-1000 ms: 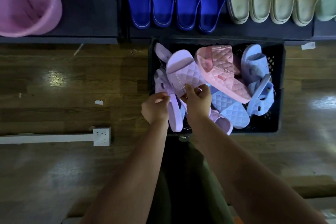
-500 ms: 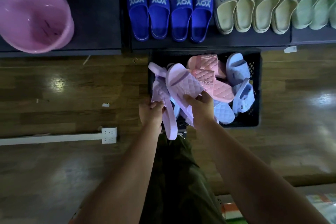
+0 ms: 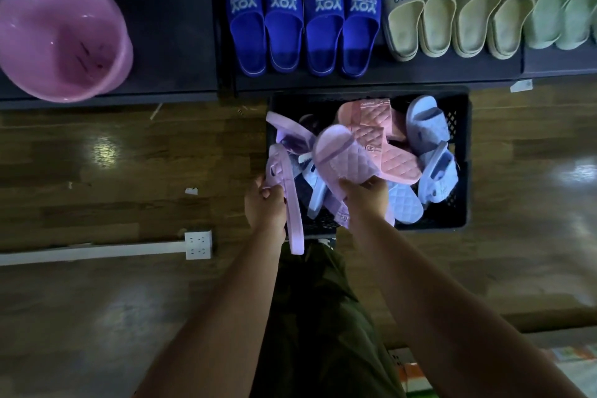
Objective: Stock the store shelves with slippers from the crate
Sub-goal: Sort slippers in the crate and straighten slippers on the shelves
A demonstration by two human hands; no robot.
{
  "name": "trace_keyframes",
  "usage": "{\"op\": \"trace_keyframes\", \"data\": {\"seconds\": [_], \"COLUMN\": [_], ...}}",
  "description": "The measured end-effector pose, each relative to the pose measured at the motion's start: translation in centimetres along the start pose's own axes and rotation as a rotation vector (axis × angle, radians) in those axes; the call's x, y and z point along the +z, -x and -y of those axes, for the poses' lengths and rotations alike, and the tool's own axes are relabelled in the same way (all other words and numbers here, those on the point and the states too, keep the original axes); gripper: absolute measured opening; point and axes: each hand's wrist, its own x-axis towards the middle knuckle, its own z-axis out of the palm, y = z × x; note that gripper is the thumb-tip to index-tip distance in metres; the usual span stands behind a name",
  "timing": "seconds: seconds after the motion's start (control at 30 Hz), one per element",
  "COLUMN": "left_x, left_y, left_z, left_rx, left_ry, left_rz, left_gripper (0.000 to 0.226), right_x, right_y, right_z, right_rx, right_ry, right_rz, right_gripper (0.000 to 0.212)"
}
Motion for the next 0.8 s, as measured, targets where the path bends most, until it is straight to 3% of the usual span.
{"op": "trace_keyframes", "data": {"seconds": [0.1,0.2,0.33,0.53,0.67,0.8], "left_x": [0.0,0.2,0.1,-0.3,-0.3,0.7], "left_y": [-1.2,-2.1,-2.2,-2.8,-2.6,-1.5], "left_z": [0.5,0.9,0.2,0.4,1.2,1.0], "left_rx": [0.032,0.121,0.251,0.289,0.408,0.403], "left_ry": [0.019,0.009,-0.008,0.054,0.063,0.088], "left_rz": [-0.015,-0.001,-0.077,-0.108,-0.013,-0.011], "left_gripper": [0.044,0.033,0.014,0.017,0.033,0.014], "right_x": [0.5,1.3,1.9,2.7,3.5,3.7], "right_y": [-1.2,-2.0,-2.7,-3.8,-4.9,-4.1], "right_z": [-0.9,-2.3,-4.2,-4.9,-5.8,-4.4], "right_rx": [0.046,0.025,0.029,-0.052,-0.028,-0.103], "right_ry": [0.177,0.279,0.316,0.433,0.399,0.241], "right_rz": [0.018,0.06,0.061,0.115,0.205,0.126], "right_gripper": [0.034,0.035,0.025,0.016,0.014,0.023]}}
